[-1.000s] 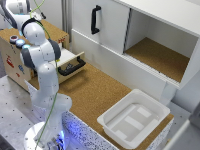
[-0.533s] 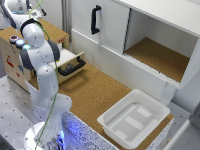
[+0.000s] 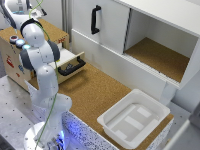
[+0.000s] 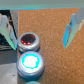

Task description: Toggle the blue light switch to turn on the blue light

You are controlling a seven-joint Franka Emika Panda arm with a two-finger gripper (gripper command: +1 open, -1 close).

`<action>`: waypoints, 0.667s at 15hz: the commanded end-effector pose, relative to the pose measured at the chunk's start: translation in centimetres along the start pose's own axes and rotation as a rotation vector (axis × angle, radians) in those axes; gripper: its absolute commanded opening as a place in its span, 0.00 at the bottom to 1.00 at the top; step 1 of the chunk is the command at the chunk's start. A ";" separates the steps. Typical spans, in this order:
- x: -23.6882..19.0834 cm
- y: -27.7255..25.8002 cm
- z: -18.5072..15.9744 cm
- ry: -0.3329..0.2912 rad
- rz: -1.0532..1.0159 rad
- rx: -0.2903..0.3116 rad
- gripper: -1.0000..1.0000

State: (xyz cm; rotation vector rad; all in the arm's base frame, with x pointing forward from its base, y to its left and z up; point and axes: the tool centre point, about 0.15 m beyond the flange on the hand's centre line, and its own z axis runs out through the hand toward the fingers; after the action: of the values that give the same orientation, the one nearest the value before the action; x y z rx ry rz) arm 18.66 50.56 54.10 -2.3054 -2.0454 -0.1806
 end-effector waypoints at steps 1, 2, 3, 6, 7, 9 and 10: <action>-2.6 3.4 0.4 -0.017 0.169 0.005 1.00; -3.1 4.0 0.5 -0.017 0.228 0.006 1.00; -3.7 4.7 0.6 -0.019 0.293 0.012 1.00; -5.3 6.5 1.0 -0.035 0.497 -0.021 1.00; -5.7 6.9 1.0 -0.040 0.546 -0.029 1.00; -6.6 7.6 0.7 -0.054 0.643 -0.049 1.00; -7.1 7.8 0.4 -0.060 0.683 -0.080 1.00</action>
State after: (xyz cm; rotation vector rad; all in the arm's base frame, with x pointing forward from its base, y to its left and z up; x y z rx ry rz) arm 24.72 45.57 53.41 -2.7686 -1.4148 -0.0803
